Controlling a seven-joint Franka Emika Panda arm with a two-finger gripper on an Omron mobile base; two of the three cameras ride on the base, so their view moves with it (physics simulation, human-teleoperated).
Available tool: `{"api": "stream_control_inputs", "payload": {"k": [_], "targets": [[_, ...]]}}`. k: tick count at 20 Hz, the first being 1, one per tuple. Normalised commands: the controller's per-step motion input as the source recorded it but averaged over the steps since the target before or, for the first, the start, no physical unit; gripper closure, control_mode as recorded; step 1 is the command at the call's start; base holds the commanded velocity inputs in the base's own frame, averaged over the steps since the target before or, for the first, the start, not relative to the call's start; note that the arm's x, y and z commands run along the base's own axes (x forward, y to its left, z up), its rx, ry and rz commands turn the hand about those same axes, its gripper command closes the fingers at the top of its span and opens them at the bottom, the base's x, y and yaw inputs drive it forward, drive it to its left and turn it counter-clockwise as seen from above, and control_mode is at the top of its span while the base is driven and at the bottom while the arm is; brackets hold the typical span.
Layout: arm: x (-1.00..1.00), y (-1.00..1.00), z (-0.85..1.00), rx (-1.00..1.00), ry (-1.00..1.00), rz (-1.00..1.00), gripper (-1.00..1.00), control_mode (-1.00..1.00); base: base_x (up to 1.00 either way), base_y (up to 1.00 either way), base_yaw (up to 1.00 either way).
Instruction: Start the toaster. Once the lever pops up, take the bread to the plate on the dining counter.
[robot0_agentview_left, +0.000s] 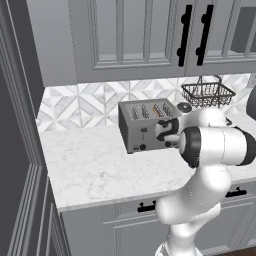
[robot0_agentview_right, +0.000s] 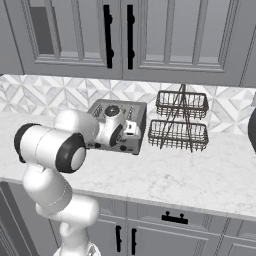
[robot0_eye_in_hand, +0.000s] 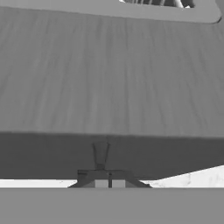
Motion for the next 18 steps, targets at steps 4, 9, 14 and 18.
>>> {"api": "stream_control_inputs", "payload": {"k": [4, 9, 14, 18], "targets": [[0.00, 0.00, -0.69, -0.01, -0.06, 0.00, 1.00, -1.00, 0.00, 0.00, 0.00], [0.00, 0.00, -0.26, 0.00, -0.03, 0.00, 1.00, -1.00, 0.00, 0.00, 0.00], [-0.25, 0.00, 0.53, 0.05, -0.05, 0.00, 1.00, -1.00, 0.00, 0.00, 0.00], [-0.45, -0.08, 0.77, 0.08, -0.04, -0.02, 1.00, -1.00, 0.00, 0.00, 0.00]]}}
